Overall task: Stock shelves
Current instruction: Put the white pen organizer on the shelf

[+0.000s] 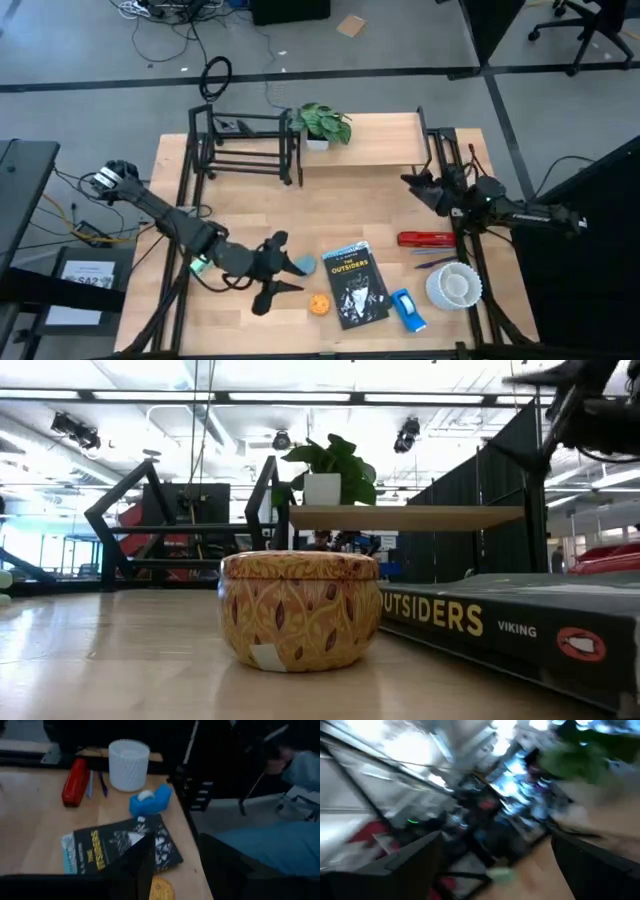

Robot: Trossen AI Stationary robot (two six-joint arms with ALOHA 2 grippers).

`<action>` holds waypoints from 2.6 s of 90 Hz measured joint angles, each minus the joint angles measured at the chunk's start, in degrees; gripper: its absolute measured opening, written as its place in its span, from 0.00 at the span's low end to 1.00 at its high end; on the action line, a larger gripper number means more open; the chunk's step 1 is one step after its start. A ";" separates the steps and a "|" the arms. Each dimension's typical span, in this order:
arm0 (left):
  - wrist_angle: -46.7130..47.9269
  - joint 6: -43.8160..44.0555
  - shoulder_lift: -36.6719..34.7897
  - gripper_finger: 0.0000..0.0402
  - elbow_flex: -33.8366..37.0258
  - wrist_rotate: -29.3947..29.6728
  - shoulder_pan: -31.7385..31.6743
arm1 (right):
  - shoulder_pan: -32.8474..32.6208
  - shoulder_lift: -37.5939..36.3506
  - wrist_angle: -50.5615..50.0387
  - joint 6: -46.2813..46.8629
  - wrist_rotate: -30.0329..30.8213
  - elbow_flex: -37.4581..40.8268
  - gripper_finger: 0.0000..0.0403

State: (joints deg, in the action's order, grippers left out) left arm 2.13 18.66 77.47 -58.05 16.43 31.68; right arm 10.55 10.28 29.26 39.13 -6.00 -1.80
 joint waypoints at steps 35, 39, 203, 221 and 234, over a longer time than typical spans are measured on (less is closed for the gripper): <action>1.57 -0.11 -0.07 0.33 0.25 1.32 0.29 | -20.47 39.51 -31.68 -23.60 -5.38 -45.55 0.86; 2.06 -0.06 -0.05 0.33 0.25 1.30 0.62 | -22.57 43.33 -39.49 -23.79 -4.90 -51.41 0.86; 3.28 -3.37 0.20 0.33 0.23 6.18 3.67 | -69.05 75.67 -100.10 44.90 3.57 -73.21 0.86; 3.30 -3.39 0.20 0.33 0.23 6.18 3.69 | -68.63 80.61 -111.10 46.43 1.29 -73.20 0.86; 3.13 -3.39 0.20 0.33 0.23 6.15 3.69 | -68.70 82.93 -108.97 45.80 0.16 -73.18 0.79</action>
State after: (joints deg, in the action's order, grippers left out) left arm 5.26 15.27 77.67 -57.82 22.59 35.38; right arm -58.15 93.21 -79.71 84.93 -5.84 -74.98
